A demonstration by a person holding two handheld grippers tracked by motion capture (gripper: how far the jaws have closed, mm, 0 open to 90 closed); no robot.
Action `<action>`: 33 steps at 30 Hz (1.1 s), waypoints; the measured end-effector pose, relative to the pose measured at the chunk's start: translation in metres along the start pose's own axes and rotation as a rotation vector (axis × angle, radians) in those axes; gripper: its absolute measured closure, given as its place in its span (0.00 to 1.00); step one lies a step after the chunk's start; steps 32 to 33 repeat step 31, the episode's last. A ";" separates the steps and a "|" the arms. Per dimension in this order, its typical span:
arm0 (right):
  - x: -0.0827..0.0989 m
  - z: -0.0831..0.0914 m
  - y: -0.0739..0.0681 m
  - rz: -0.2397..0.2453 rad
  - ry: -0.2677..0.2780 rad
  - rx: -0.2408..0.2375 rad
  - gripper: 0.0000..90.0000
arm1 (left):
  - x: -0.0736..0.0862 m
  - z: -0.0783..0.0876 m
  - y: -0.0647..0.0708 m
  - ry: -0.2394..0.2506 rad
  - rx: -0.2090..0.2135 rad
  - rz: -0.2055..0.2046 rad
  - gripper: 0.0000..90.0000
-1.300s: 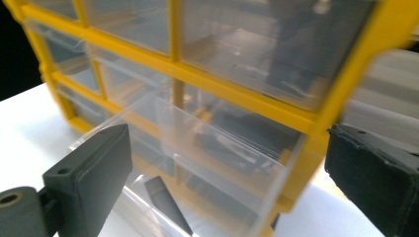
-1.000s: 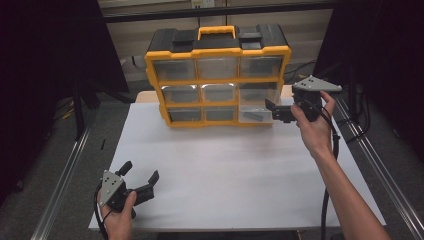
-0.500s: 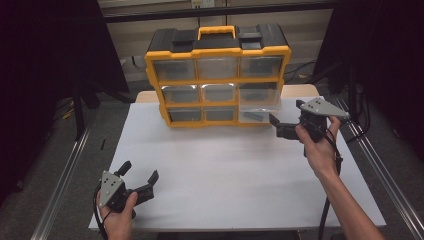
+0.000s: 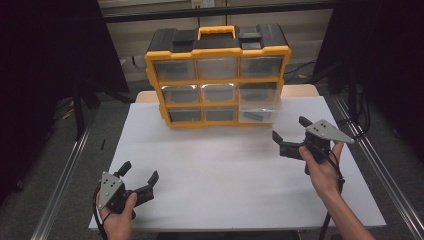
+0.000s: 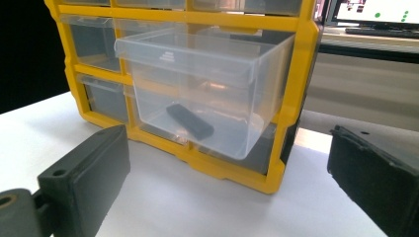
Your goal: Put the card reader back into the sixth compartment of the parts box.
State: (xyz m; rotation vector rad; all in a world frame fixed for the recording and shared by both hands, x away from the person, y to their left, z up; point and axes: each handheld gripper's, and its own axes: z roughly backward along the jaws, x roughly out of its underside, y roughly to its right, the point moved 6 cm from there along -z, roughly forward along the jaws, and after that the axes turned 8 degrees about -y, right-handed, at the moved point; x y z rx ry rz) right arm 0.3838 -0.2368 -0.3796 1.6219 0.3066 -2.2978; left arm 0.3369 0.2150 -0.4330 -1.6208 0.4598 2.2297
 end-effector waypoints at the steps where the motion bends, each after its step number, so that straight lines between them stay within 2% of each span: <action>1: 0.002 0.002 0.001 0.005 0.000 0.005 0.02 | 0.000 0.000 0.000 0.001 -0.001 0.001 0.04; 5: 0.016 0.007 0.001 -0.010 0.003 0.009 0.02 | 0.000 0.001 0.000 -0.002 -0.001 0.001 0.04; 16: 0.050 0.022 -0.003 -0.006 -0.017 0.014 0.02 | 0.001 0.002 0.001 -0.008 -0.009 -0.006 0.04; 24: 0.074 0.030 -0.002 -0.020 -0.030 0.047 0.02 | 0.003 0.001 0.001 -0.014 -0.012 0.001 0.04; 29: 0.081 0.031 -0.002 -0.055 -0.040 0.052 0.02 | 0.006 -0.002 0.003 -0.030 -0.009 0.000 0.04; 33: 0.082 0.030 -0.003 -0.049 -0.043 0.048 0.02 | 0.006 -0.002 0.002 -0.032 -0.007 0.010 0.04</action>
